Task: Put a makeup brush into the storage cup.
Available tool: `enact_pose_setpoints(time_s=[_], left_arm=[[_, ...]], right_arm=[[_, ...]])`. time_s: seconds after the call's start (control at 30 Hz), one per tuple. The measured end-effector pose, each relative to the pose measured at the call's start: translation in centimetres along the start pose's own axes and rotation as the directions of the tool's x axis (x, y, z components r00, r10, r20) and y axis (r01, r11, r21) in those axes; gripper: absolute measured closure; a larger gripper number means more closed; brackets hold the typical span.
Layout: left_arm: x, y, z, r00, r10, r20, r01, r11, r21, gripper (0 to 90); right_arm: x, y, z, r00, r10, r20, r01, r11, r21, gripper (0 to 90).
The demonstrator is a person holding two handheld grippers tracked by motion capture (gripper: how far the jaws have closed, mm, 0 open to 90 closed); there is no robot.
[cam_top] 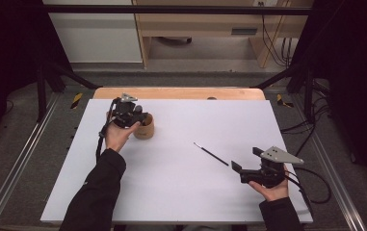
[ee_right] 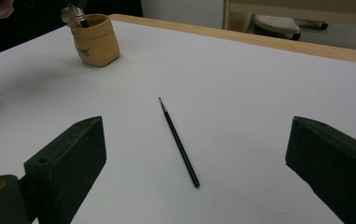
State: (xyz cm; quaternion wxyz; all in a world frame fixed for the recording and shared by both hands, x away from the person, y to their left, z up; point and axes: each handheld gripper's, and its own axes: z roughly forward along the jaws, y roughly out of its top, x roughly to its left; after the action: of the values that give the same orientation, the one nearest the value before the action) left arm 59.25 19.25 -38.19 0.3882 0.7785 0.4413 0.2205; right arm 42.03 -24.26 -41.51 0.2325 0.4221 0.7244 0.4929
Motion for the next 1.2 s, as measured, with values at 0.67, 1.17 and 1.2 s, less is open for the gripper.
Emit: enact_pose_setpoints(time_s=[0.67, 1.17, 1.2], left_arm=[[0.1, 0.8, -5.2, 0.9995, -0.006, 0.030, 0.011, 0.9842, -0.177, 36.9], [-1.0, -1.2, -9.3, 0.9958, 0.025, 0.088, -0.001, 0.9655, -0.260, 26.3], [-1.1, -1.5, -9.5, 0.9955, 0.024, 0.091, 0.001, 0.9641, -0.266, 25.7]], right_arm=[[0.0, 0.1, -0.1, 1.0000, 0.004, 0.001, -0.004, 1.000, -0.005, 5.7], [-0.1, 0.3, -0.5, 1.0000, 0.008, -0.001, -0.008, 1.000, -0.020, 5.4], [-0.1, 0.3, -0.5, 1.0000, 0.008, -0.001, -0.008, 1.000, -0.021, 5.4]])
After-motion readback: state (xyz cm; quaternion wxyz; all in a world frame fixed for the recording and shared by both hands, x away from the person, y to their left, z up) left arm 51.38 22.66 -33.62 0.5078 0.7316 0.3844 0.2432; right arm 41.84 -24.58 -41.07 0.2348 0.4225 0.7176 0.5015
